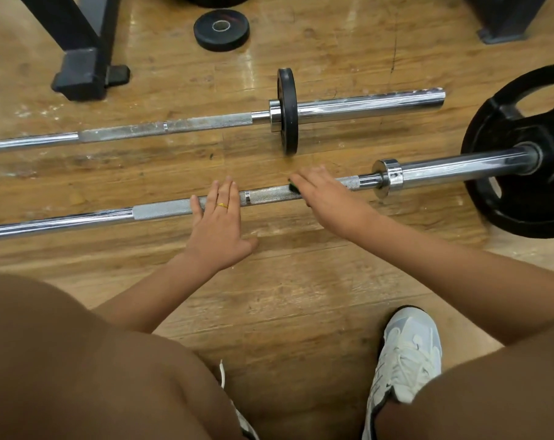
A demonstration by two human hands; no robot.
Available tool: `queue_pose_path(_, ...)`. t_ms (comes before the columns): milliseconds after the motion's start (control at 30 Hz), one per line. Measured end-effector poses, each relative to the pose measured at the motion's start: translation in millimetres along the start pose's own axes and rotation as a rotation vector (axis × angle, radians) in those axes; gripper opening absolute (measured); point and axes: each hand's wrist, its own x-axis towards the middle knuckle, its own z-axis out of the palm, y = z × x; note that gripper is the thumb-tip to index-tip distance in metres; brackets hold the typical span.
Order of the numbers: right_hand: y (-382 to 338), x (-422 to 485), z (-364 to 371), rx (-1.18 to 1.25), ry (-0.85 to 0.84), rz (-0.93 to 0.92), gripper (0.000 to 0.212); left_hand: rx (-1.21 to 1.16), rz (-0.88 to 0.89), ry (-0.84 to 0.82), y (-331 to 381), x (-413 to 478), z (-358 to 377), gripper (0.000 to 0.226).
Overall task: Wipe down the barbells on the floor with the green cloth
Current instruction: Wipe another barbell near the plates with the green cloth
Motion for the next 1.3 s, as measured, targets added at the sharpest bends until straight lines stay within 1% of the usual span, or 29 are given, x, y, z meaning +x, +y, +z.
queue_pose_path(67, -7, 14, 0, 0.004, -0.029, -0.065, 0.082, -0.014, -0.024, -0.021, 6, 6, -4, 0.110)
queue_pose_path(100, -7, 17, -1, 0.004, -0.033, -0.069, 0.082, -0.014, -0.023, -0.022, 6, 8, -4, 0.109)
queue_pose_path(233, 10, 7, -1, 0.047, -0.006, 0.025, 0.073, 0.012, 0.046, -0.001, -10, 11, -7, 0.104)
queue_pose_path(300, 23, 3, -4, 0.054, -0.003, 0.087, 0.071, 0.051, 0.087, 0.018, -19, 13, -8, 0.102)
queue_pose_path(367, 33, 4, -8, 0.048, -0.018, 0.124, 0.070, 0.057, 0.092, 0.014, -20, 18, -8, 0.104)
queue_pose_path(533, 39, 12, -11, 0.065, -0.025, 0.115, 0.061, 0.052, 0.060, 0.026, -14, 25, -6, 0.108)
queue_pose_path(633, 44, 26, -18, 0.018, -0.130, 0.066, 0.059, 0.054, 0.081, 0.021, -18, 30, -9, 0.107)
queue_pose_path(767, 52, 41, -46, -0.020, -0.367, -0.003, 0.054, 0.056, 0.129, -0.004, -26, 38, -15, 0.108)
queue_pose_path(800, 52, 45, -52, -0.036, -0.428, -0.005, 0.051, 0.058, 0.144, -0.009, -29, 39, -15, 0.109)
queue_pose_path(867, 47, 54, -61, -0.074, -0.509, 0.010, 0.035, 0.065, 0.166, -0.004, -32, 39, -14, 0.110)
queue_pose_path(933, 37, 61, -62, -0.084, -0.525, 0.053, 0.020, 0.074, 0.180, 0.002, -32, 40, -13, 0.111)
queue_pose_path(967, 30, 63, -60, -0.081, -0.513, 0.080, 0.017, 0.072, 0.185, 0.002, -32, 41, -12, 0.112)
queue_pose_path(1033, 13, 66, -50, -0.046, -0.437, 0.136, 0.026, 0.053, 0.184, 0.007, -34, 41, -10, 0.112)
queue_pose_path(1100, -3, 64, -36, 0.020, -0.332, 0.185, 0.047, 0.036, 0.174, 0.043, -33, 39, -6, 0.111)
queue_pose_path(1200, -25, 52, -17, 0.016, -0.173, 0.186, 0.076, 0.041, 0.146, 0.144, -29, 33, 6, 0.109)
queue_pose_path(1300, -40, 37, -1, 0.018, 0.021, 0.232, 0.087, 0.029, 0.131, 0.198, -28, 32, 13, 0.106)
